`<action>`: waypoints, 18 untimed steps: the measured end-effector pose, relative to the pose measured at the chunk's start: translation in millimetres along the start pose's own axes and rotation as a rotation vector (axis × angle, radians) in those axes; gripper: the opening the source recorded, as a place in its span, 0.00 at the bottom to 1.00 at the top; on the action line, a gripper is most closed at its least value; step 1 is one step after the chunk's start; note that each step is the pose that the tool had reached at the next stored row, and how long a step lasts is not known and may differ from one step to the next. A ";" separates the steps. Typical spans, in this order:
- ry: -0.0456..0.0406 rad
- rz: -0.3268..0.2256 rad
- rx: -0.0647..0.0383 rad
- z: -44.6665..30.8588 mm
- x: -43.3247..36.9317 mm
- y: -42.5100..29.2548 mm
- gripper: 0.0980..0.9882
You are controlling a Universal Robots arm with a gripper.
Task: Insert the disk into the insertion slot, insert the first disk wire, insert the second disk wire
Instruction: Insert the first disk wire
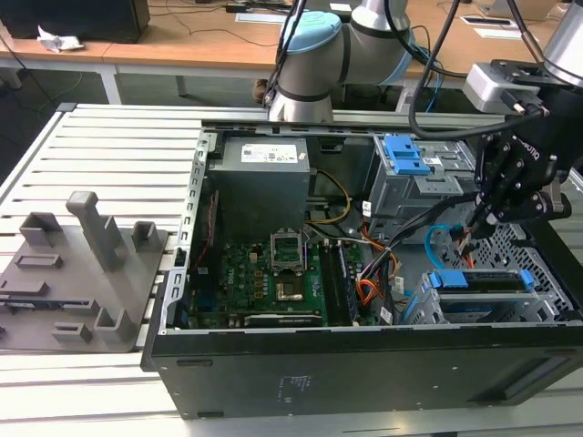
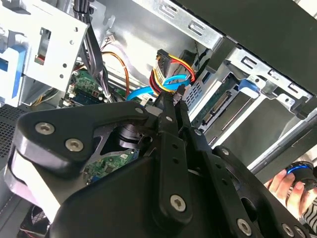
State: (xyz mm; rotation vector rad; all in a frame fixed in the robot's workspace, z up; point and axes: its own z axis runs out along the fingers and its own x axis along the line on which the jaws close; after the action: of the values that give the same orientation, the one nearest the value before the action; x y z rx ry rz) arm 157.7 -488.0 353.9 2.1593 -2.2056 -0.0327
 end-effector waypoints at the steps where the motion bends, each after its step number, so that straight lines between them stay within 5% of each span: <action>1: 0.0000 0.000 0.000 0.0 1.7 0.0 0.07; 18: -0.0001 0.000 0.000 0.6 21.7 -0.4 0.07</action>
State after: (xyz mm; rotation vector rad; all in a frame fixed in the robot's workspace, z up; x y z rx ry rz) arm 157.6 -509.7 353.7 2.1593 -2.2057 -0.0328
